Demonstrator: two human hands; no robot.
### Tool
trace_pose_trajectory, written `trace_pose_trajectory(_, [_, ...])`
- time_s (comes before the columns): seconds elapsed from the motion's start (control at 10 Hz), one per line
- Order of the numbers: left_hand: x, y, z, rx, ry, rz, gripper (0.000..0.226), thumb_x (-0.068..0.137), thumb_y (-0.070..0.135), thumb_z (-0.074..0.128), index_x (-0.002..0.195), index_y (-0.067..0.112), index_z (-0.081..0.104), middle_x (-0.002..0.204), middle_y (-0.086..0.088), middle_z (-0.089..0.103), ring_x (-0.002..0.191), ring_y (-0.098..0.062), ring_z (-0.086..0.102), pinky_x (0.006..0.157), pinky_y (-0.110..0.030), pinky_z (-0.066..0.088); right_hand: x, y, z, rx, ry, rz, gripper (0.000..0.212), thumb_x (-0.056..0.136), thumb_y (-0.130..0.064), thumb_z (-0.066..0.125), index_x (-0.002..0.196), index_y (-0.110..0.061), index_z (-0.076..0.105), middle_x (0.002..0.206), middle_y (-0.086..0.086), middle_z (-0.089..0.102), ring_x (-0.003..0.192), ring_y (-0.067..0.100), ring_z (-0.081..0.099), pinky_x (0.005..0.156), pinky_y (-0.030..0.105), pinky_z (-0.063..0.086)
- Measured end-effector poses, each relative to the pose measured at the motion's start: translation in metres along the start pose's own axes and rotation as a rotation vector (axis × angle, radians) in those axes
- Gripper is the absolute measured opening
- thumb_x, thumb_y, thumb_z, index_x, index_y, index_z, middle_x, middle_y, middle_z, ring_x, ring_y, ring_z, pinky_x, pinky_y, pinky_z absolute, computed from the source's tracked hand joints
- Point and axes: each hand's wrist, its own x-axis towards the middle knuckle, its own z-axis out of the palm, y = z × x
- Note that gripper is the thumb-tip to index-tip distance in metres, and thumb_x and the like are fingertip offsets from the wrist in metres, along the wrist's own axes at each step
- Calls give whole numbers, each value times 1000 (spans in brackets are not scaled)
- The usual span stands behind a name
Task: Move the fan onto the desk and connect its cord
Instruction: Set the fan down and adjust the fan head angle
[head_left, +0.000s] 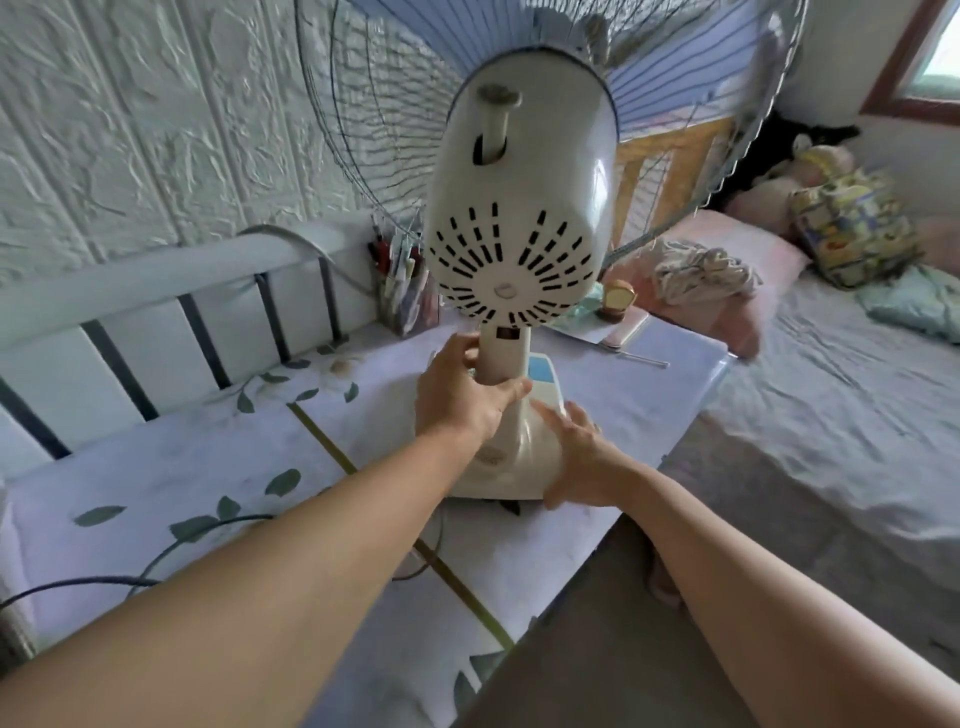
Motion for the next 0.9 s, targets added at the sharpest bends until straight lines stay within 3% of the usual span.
trace_pose_trajectory(0.1, [-3,3,-17,-22,-155,-41,56,72,17,79,123,18,54,128,-4,63,112,-22,62,101,-40,49,-20,-16,-13,173,95,24,108,69,-14,75,151,-26,7,152,6,14,139,28,18,110,39,30])
trace_pose_trajectory(0.2, [-11,11,-41,-64,-224,-103,56,78,15,74,129,21,51,132,-3,60,115,-21,60,93,-37,52,-49,-34,-27,280,209,5,100,72,-16,74,151,-23,13,145,6,28,136,26,27,108,35,30])
trace_pose_trajectory(0.3, [-21,22,-65,-119,-253,-137,51,82,10,69,129,19,51,119,-2,61,100,-13,57,61,-13,46,-77,-52,-41,318,241,-1,100,73,-20,75,151,-22,12,146,6,29,138,25,26,109,35,29])
trace_pose_trajectory(0.4, [-30,36,-88,-75,-269,-116,52,80,9,70,128,13,50,121,-5,62,95,-12,55,58,-9,42,-104,-74,-63,344,244,1,104,74,-25,77,151,-22,8,151,4,24,141,23,21,113,39,25])
trace_pose_trajectory(0.5, [-36,48,-102,-90,-294,-184,60,80,5,70,135,13,48,128,-13,60,100,-24,59,70,-27,48,-121,-91,-81,375,299,7,107,72,-28,79,151,-24,7,151,5,24,141,23,22,113,42,25])
trace_pose_trajectory(0.6, [-36,57,-117,-83,-342,-204,57,81,-3,65,134,10,48,132,-15,58,104,-25,59,64,-23,43,-134,-113,-102,424,401,-6,110,68,-33,81,151,-25,8,149,6,27,138,25,30,112,43,31])
trace_pose_trajectory(0.7, [-29,61,-125,-69,-364,-150,53,84,-3,60,134,8,47,134,-9,56,100,-14,52,57,-11,41,-137,-135,-116,490,482,-13,108,65,-35,83,148,-24,14,141,6,33,125,20,37,104,33,34])
trace_pose_trajectory(0.9, [-8,59,-133,-93,-421,-60,53,87,0,58,138,6,44,137,-16,53,97,-15,50,58,-11,46,-122,-173,-116,608,650,157,114,47,-51,82,142,-23,26,126,9,47,108,21,44,94,34,41])
